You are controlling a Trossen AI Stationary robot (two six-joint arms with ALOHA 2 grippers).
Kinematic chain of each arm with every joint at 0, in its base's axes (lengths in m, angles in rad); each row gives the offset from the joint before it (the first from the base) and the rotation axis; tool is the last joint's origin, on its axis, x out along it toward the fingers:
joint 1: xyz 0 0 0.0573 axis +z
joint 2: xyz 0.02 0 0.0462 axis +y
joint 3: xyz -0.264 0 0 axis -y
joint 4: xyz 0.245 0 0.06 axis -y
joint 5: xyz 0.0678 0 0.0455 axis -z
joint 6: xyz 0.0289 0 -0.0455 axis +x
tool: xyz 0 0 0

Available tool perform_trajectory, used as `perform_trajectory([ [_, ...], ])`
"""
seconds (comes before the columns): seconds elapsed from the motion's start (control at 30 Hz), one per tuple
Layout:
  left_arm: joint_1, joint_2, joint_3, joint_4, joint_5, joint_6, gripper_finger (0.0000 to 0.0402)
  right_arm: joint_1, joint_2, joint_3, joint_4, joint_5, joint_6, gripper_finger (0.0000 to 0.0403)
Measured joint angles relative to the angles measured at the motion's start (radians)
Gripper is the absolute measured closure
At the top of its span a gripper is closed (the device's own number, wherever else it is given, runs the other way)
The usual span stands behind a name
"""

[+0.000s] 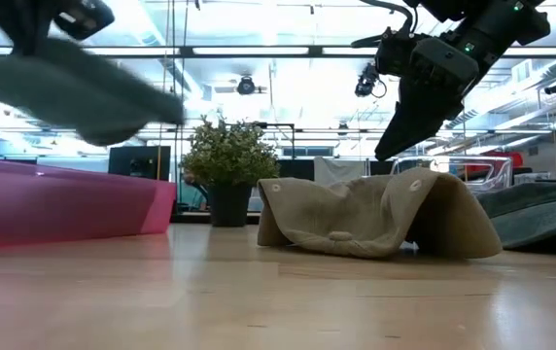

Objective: Pick & Place hat
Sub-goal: Put the left black cap into the red bin

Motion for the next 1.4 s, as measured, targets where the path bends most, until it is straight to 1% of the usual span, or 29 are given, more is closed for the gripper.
perform_trajectory([
  [0.17,0.017,-0.006,-0.033,-0.157,0.000,0.005,0.0397,0.000,0.000,0.000,0.007,0.000,0.000,0.0267],
  [0.23,0.017,-0.006,-0.046,-0.184,0.000,0.012,0.0397,0.000,0.000,0.000,0.008,0.000,-0.002,0.0267],
  [0.4,0.018,-0.008,-0.054,-0.274,-0.002,0.120,0.0397,0.000,0.000,0.000,0.008,0.000,-0.004,0.0267],
  [0.5,0.022,-0.012,-0.038,-0.304,-0.003,0.159,0.0398,0.000,0.000,0.000,0.007,0.000,-0.004,0.0267],
  [0.6,0.027,-0.019,-0.016,-0.330,-0.002,0.168,0.0398,0.000,0.000,0.000,0.004,0.000,-0.004,0.0267],
  [0.83,0.026,-0.032,0.001,-0.329,-0.019,0.166,0.0398,0.000,0.000,0.000,-0.005,0.000,-0.004,0.0267],
  [1.03,0.026,-0.035,0.001,-0.226,-0.057,0.226,0.0398,0.000,0.000,0.000,-0.008,0.000,-0.004,0.0267],
  [1.17,0.035,-0.035,0.001,-0.251,-0.059,0.246,0.0398,0.000,0.000,0.000,-0.011,0.000,-0.004,0.0267],
  [1.27,0.045,-0.035,0.001,-0.315,-0.059,0.190,0.0398,0.000,0.000,0.000,-0.017,0.000,-0.004,0.0267],
  [1.4,0.060,-0.035,-0.034,-0.316,-0.057,0.158,0.0398,0.000,0.000,0.000,-0.017,0.000,-0.004,0.0267],
])
